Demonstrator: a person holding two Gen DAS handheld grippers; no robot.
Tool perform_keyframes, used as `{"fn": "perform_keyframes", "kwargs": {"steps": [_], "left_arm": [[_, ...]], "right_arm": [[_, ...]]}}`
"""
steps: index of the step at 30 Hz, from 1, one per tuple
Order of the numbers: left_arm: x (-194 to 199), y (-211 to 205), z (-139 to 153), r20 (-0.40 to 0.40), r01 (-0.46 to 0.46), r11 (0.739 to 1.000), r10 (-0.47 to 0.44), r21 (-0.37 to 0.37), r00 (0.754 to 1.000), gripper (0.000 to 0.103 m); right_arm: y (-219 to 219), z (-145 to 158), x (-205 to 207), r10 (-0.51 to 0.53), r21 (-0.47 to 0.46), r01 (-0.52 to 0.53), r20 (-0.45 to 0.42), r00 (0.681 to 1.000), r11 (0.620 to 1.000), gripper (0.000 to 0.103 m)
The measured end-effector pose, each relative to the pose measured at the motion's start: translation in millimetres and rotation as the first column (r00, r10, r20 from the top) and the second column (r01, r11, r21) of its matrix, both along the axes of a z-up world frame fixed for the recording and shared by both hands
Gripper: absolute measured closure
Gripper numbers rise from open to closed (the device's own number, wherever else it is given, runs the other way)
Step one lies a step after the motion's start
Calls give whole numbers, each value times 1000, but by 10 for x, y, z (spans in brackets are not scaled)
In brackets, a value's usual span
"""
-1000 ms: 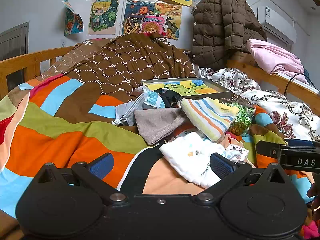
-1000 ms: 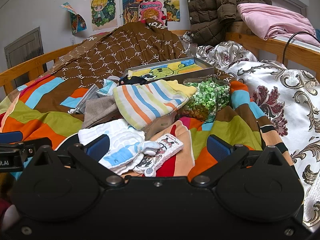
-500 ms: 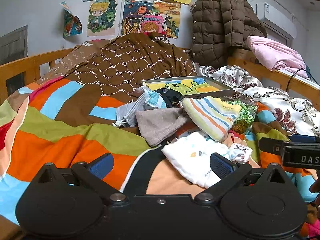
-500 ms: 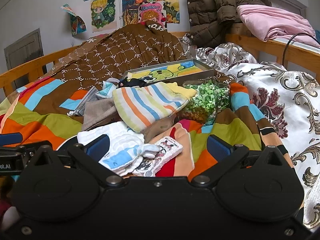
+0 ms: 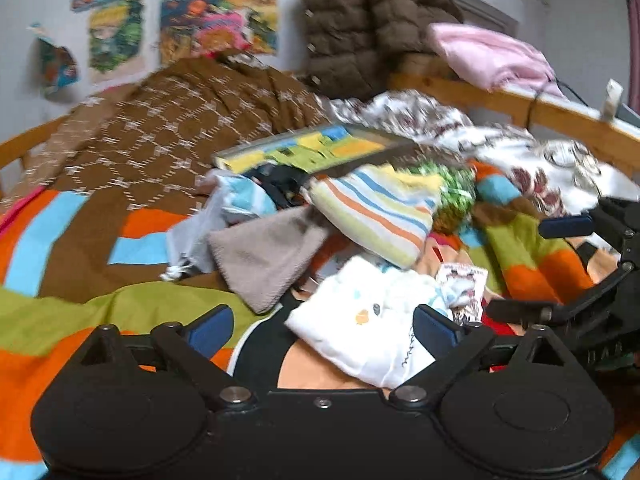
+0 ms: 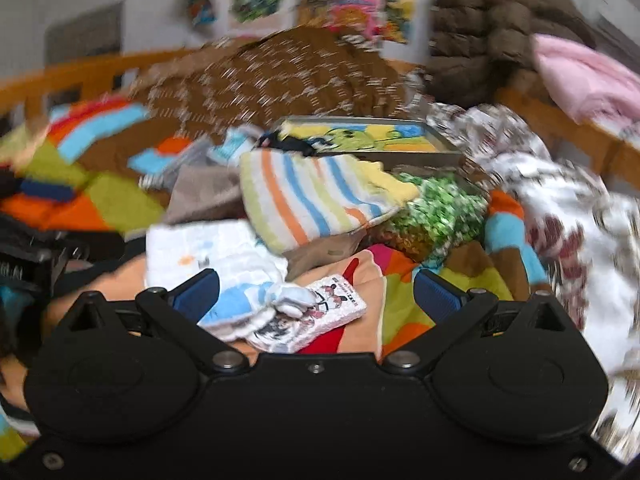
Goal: Organize soft objects
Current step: 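Grasp the white baby cloth with the left tool while the right tool grasps the cartoon-printed white packet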
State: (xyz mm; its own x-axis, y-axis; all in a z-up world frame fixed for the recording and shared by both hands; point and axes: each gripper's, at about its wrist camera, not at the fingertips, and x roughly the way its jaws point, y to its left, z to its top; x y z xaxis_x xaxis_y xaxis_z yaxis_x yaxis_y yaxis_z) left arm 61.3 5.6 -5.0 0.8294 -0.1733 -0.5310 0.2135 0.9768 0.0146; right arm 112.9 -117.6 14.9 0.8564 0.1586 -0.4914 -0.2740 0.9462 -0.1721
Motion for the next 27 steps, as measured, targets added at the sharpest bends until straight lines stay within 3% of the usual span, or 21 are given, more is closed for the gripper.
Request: {"fn": "perform_keyframes", "kwargs": {"steps": [3,6,10,18,22,23,27], "left_arm": [[189,-12,-74,-51,22,1000,-22,-4,998,13],[320,10,-131,-98,27,999,-28,-18,995,16],[455,5,-184,-157,35,999,-39,-30,987,19],[617,56,-298,-276,16,992,-51,-127,960,48],[633,58,-309,-307,-9,986,-43,-167,951,60],[629,57,-310,-312,-17,984,-40,-178,949,64],[612,34,-267,-327,-50,983,-11,-177,945,85]], "right_arm": [[78,-89,69,64,-86,-67,-35,997,994,1],[77,-168,187,77,-86,-85,-93,993,993,1],[-17,-240,332,65,-19,-68,-143,988,998,1],[-315,-314,587,66,163,-25,-248,967,986,2],[-395,-423,704,79,189,-24,-285,955,982,14],[-408,-450,735,82,194,-25,-292,953,981,21],[-458,-480,790,107,242,-33,-301,948,970,37]]}}
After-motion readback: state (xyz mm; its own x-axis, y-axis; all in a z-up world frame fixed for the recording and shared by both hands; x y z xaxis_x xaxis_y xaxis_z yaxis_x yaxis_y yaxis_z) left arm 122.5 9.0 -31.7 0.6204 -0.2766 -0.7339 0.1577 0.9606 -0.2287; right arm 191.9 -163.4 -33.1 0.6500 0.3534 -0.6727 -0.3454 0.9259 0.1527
